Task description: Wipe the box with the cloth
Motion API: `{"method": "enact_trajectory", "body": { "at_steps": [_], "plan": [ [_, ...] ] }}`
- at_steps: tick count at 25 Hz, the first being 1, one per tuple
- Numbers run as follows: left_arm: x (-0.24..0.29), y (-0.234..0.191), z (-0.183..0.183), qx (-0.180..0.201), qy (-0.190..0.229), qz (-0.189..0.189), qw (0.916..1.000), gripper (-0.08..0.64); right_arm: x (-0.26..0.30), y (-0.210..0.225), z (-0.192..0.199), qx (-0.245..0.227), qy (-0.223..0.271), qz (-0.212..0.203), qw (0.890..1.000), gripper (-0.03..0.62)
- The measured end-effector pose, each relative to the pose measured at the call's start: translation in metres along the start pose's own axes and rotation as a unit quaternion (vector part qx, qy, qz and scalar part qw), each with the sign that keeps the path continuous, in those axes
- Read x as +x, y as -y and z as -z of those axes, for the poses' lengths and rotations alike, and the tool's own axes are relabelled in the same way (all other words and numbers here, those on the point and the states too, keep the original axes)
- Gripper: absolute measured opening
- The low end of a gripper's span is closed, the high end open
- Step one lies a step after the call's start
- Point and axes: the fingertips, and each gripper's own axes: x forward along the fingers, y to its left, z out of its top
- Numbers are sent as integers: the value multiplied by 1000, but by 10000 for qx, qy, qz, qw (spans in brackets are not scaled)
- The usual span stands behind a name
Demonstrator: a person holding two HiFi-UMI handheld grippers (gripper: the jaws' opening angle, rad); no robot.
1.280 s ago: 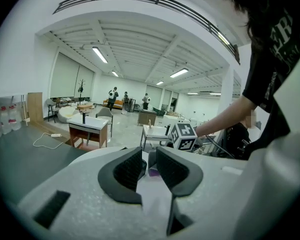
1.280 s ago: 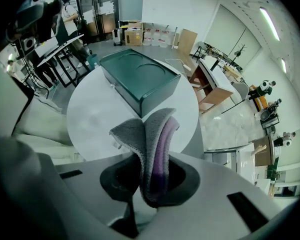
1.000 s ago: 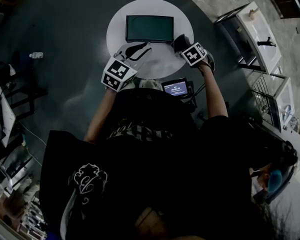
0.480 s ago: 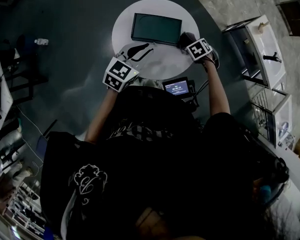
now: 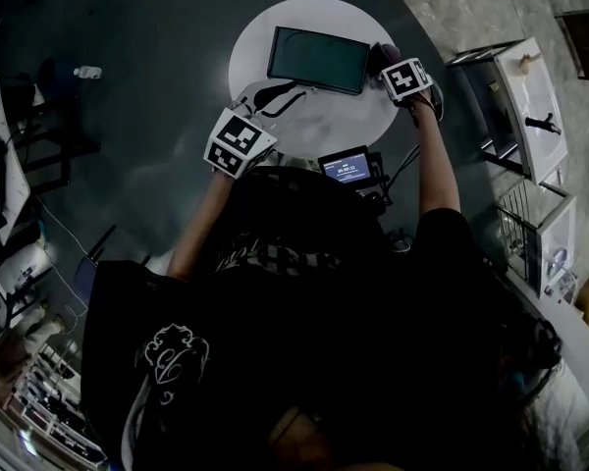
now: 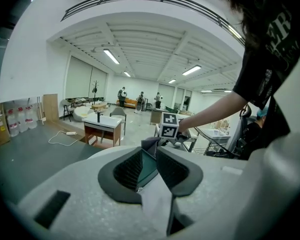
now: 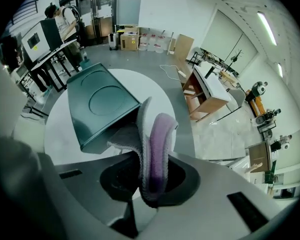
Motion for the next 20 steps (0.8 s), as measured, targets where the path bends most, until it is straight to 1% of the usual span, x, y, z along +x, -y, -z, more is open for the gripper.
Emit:
{"method": "enact_trajectory", "body": {
  "at_steps": [3,7,11,13,15,17,20],
  "plan": [
    [-6,-13,4,-57,-63,23,10000,83,0,9,-20,10,62,70,10000,55],
    [-7,-27,5,-114,-110,73,9998,83,1,22,-37,-179,43,143,9997,55],
    [-9,-44,7,-158,-121,93,9998,83,9,24,-34,-83,-403,21,9992,55],
    [-13,-54,8,-182,-114,90,9997,83,9,24,-41,-106,-495,29,9987,55],
    [-15,-62,9,-210,-102,91,9997,84,6,26,-56,-279,-386,78,9988,55],
    [-15,-67,8,-234,-91,97,9996,83,5,27,-73,-560,-189,72,9982,55],
    [-15,-71,8,-269,-82,95,9996,83,5,23,-76,-861,-264,-60,9959,55]
  ]
}}
